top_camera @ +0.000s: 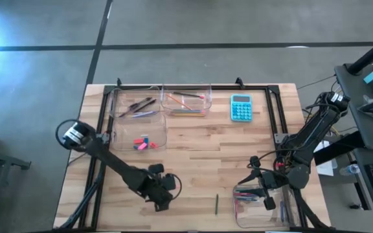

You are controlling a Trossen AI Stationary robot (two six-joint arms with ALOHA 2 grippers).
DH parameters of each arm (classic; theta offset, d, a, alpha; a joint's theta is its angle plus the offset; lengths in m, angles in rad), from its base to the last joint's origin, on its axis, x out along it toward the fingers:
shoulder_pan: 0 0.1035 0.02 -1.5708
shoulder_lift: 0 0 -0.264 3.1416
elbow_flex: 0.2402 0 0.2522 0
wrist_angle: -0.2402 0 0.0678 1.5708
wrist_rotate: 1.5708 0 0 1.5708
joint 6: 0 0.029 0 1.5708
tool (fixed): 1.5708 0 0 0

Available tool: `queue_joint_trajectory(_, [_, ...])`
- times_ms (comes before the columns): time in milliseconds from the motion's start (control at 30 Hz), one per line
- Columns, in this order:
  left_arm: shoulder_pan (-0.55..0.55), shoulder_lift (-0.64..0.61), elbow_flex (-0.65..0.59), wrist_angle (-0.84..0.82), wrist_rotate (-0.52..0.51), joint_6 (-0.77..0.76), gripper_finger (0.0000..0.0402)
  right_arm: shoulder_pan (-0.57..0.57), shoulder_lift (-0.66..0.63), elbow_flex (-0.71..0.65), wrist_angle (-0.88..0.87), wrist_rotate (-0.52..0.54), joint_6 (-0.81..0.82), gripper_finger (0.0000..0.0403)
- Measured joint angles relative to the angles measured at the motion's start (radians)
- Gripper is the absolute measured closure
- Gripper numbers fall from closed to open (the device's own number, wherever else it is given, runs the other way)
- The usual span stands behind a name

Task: Sort crayons/erasers/pens/pencils in bins
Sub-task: Put the pink pencil into the top right transparent bin

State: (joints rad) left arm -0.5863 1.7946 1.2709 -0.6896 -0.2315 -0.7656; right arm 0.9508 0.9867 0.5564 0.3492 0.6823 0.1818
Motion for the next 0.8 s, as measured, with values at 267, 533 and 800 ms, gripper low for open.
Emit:
queue_joint_trajectory(267, [0.105,-0.198,0.018,-0.016,-0.308,0.239,0.04,0.0,0.0,0.0,0.0,0.001,-0.013,0.028])
queue_joint_trajectory(533, [0.47,-0.375,0.016,0.241,-0.475,0.931,0.04,-0.002,0.0,0.0,0.0,0.002,-0.018,0.028])
queue_joint_trajectory(800, [0.894,-0.329,0.013,0.399,-0.11,1.121,0.04,-0.002,0.0,0.0,0.001,0.002,-0.018,0.028])
